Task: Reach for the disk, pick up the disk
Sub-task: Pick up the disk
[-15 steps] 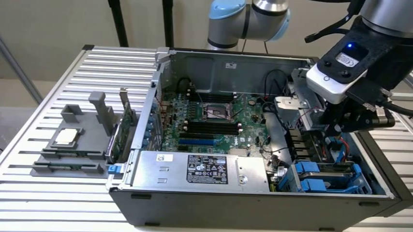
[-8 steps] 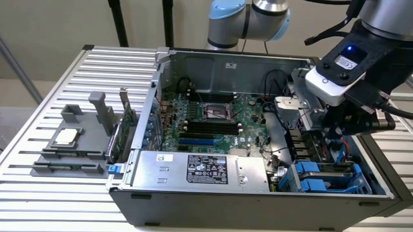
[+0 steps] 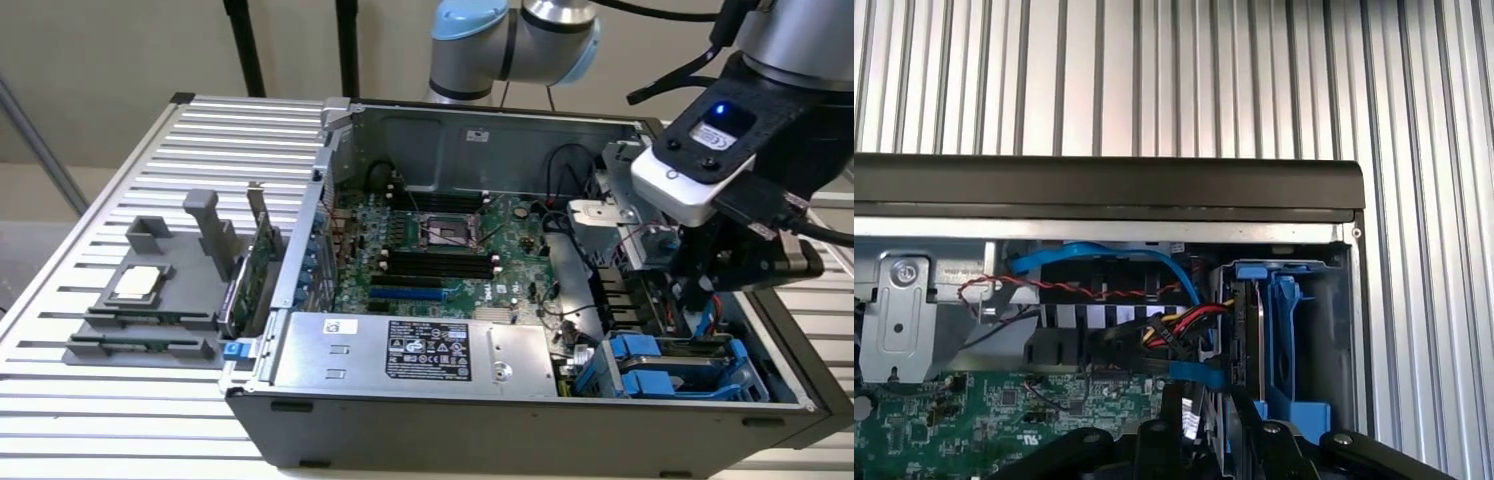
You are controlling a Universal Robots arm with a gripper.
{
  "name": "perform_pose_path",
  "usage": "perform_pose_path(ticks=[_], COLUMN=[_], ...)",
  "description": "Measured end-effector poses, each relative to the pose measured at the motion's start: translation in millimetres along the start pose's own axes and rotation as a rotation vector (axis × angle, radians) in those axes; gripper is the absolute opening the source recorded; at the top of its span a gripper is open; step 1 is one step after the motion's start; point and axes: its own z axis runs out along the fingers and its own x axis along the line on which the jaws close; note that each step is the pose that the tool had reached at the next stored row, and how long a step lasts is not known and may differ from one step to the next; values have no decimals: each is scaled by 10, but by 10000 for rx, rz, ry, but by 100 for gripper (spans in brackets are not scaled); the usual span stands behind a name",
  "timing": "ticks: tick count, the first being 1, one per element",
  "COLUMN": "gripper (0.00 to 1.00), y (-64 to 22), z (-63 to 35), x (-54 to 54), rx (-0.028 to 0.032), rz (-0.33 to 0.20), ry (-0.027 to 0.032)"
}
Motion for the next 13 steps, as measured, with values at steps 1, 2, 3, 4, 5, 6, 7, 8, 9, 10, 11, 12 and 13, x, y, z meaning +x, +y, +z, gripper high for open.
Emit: perform_pose_path(ticks=[1, 2, 3, 4, 5, 6, 7, 8, 9, 10, 11, 12, 13], gripper=[32, 32, 32, 32, 32, 32, 32, 32, 32, 32, 32, 32, 32], y=[-1, -2, -3, -5, -6, -9, -12, -15, -17, -18, -18, -17, -16], z=[8, 15, 24, 33, 42, 51, 59, 67, 74, 80, 87, 91, 97], x=[0, 1, 4, 10, 19, 34, 58, 87, 116, 134, 144, 148, 151], rx=[-9, -18, -29, -41, -55, -71, -93, -119, -141, -152, -156, -158, -160], rz=[-9, -18, -25, -31, -37, -42, -45, -48, -51, -59, -74, -88, -102], ry=[-67, -133, -190, -240, -291, -334, -369, -395, -427, -492, -582, -680, -782])
